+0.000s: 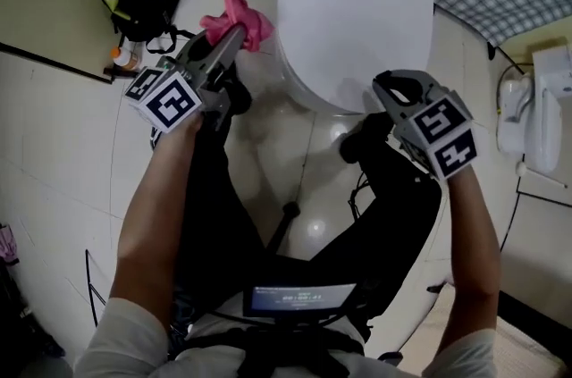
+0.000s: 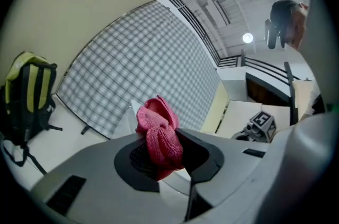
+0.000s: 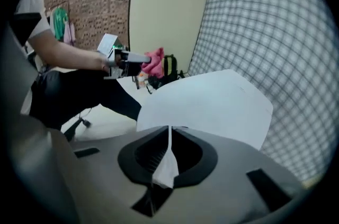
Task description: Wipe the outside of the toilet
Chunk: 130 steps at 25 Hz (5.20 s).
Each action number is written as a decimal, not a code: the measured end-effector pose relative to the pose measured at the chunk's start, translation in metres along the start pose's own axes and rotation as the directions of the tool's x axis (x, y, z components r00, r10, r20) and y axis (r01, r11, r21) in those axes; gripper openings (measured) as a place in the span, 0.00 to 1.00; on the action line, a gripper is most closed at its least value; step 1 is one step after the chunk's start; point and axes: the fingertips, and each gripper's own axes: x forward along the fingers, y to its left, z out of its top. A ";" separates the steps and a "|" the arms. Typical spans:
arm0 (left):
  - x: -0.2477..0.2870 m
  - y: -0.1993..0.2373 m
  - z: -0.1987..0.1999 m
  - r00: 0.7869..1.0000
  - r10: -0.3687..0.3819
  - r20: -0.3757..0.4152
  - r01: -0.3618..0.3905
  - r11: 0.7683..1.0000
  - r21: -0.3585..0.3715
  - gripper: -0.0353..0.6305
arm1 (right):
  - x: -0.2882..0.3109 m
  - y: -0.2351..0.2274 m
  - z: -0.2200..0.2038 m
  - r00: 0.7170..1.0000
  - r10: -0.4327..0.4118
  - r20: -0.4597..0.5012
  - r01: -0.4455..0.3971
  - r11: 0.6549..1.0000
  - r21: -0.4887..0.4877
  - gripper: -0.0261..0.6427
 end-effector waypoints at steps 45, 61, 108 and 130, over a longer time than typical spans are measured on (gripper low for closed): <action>0.313 0.232 0.010 0.934 0.165 -0.318 -0.056 0.944 0.326 0.17 | 0.130 -0.127 0.006 0.766 0.253 -0.590 -0.413 0.898 -0.152 0.07; 0.361 0.254 -0.065 0.859 0.165 -0.485 0.113 0.863 0.493 0.17 | 0.131 -0.132 0.011 0.732 0.290 -0.617 -0.471 0.869 -0.150 0.05; 0.207 0.130 -0.112 0.751 -0.050 -0.659 0.425 0.799 0.424 0.17 | 0.132 -0.139 0.002 0.742 0.187 -0.644 -0.339 0.933 -0.120 0.05; 0.116 0.060 -0.139 0.578 -0.116 -0.808 0.622 0.704 0.344 0.17 | 0.132 -0.140 0.002 0.756 0.153 -0.636 -0.267 0.960 -0.087 0.05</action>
